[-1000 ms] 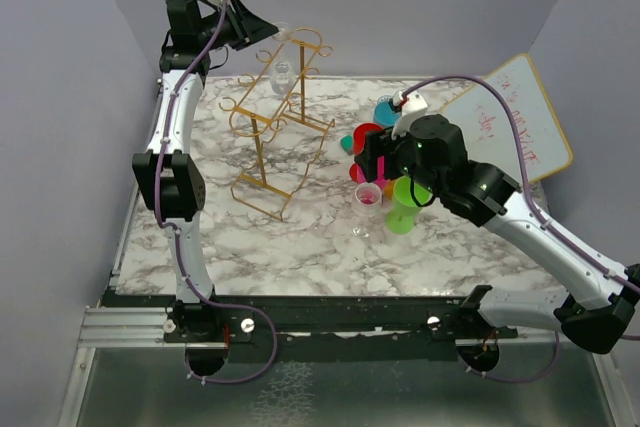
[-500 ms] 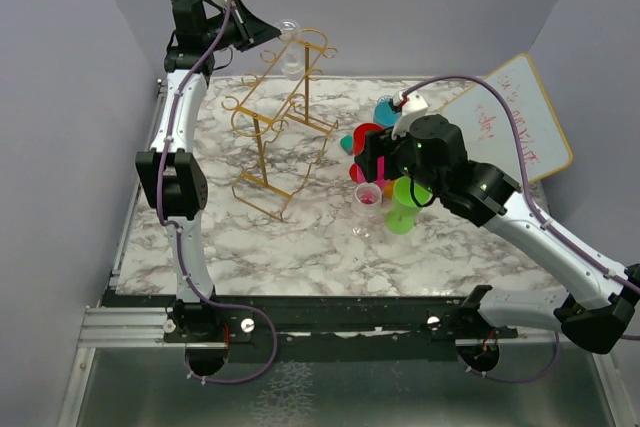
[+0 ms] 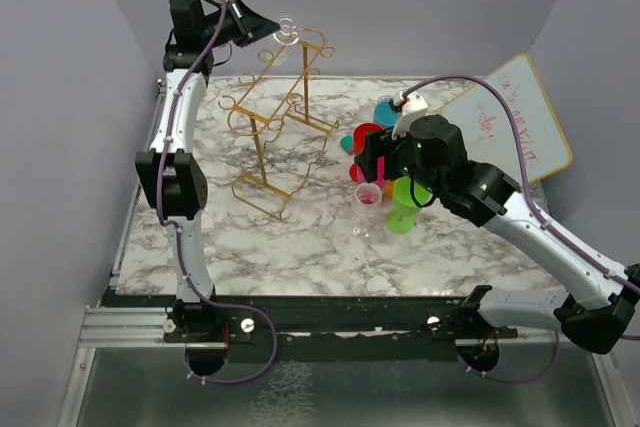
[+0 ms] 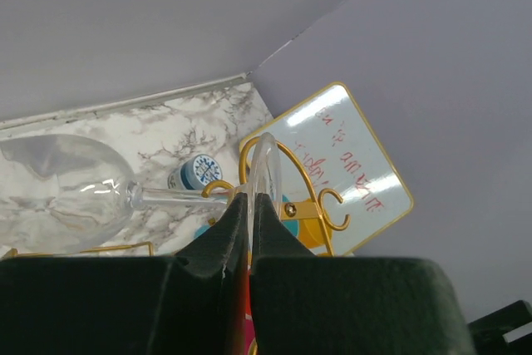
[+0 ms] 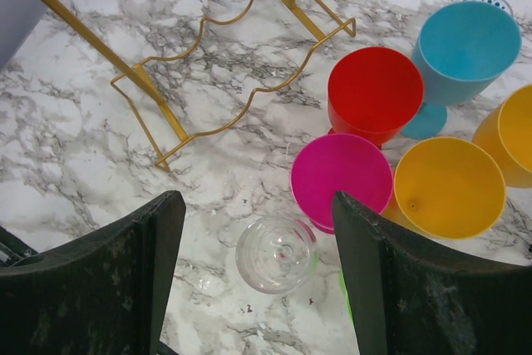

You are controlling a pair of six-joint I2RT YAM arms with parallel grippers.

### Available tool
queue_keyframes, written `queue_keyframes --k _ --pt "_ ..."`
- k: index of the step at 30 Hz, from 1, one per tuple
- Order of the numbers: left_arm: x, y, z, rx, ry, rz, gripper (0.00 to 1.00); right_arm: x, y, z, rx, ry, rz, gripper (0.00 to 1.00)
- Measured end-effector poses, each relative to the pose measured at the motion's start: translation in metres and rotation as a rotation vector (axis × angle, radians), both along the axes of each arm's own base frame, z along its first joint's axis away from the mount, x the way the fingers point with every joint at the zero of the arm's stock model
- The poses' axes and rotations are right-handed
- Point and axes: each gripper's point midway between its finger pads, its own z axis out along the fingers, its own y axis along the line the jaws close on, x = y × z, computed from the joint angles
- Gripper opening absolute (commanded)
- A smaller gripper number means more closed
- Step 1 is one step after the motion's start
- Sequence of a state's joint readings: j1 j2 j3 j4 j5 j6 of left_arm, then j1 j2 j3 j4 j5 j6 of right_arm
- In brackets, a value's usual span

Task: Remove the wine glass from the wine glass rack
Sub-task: Pick up the wine glass from the wine rack.

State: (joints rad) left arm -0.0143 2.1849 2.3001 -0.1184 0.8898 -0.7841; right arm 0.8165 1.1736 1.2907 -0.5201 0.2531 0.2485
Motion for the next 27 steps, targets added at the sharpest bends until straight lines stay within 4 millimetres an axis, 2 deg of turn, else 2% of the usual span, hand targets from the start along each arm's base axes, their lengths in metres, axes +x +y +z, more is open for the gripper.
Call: queue_keyframes --k 13,22,27 --pt "0.009 0.035 0.011 -0.073 0.032 0.063 0.0 0.0 0.0 0.0 0.01 0.008 -0.005 0.77" --pt "0.014 0.041 0.017 -0.149 0.019 0.067 0.0 -0.001 0.001 0.0 0.016 0.012 -0.007 0.77" --pt "0.004 0.044 0.027 -0.156 -0.015 0.07 0.0 -0.002 0.003 -0.003 0.02 0.03 -0.004 0.78"
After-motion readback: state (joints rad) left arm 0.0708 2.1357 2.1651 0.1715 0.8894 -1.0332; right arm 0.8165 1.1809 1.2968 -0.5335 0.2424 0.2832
